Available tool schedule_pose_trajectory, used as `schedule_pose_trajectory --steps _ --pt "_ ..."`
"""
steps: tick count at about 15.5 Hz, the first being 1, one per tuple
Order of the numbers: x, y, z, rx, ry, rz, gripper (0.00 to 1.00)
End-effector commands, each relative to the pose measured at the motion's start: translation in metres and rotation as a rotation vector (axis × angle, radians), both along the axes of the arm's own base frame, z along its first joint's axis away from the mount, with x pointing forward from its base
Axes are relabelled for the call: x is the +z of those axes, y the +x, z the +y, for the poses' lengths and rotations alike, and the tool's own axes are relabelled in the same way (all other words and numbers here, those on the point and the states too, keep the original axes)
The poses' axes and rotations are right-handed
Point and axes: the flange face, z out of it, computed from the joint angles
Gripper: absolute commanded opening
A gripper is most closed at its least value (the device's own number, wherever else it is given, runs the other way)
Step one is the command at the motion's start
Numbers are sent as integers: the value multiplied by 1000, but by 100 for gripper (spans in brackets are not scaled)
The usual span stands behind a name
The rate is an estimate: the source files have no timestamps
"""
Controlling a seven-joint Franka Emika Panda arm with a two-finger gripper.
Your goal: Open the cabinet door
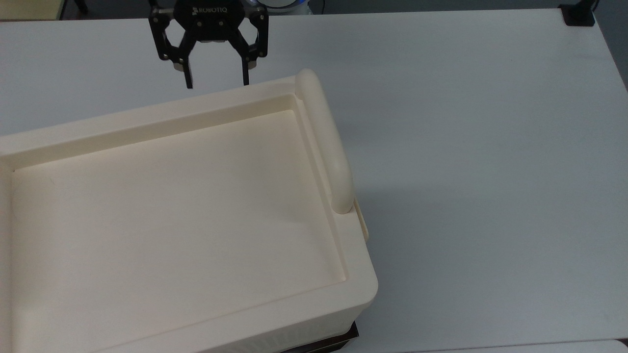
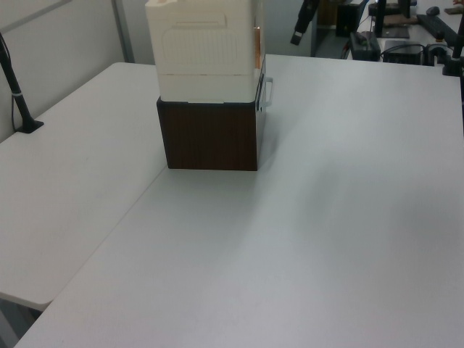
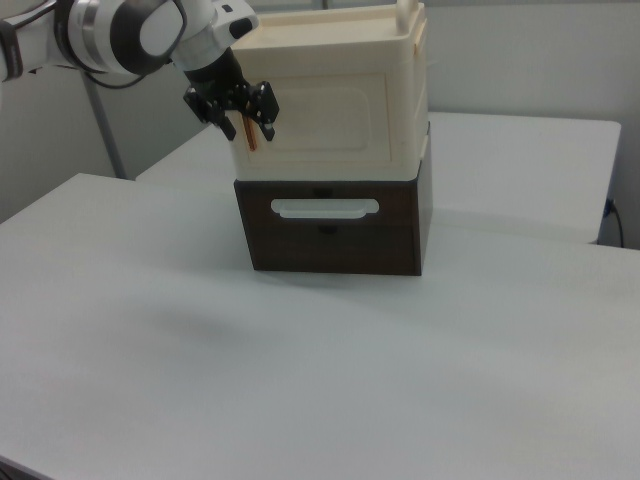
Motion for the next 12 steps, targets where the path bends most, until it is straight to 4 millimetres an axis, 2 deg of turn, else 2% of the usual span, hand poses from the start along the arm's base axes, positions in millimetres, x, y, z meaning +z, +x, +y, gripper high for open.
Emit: schedule_pose_trajectory --steps 1,4,7,10,12 --pt "3 18 11 -19 150 -122 64" --pt "5 20 15 -25 186 -142 61" --pt "1 24 31 -12 226 -154 57" --pt "2 26 39 -10 242 -172 48" --pt "4 26 40 -13 253 -190 48"
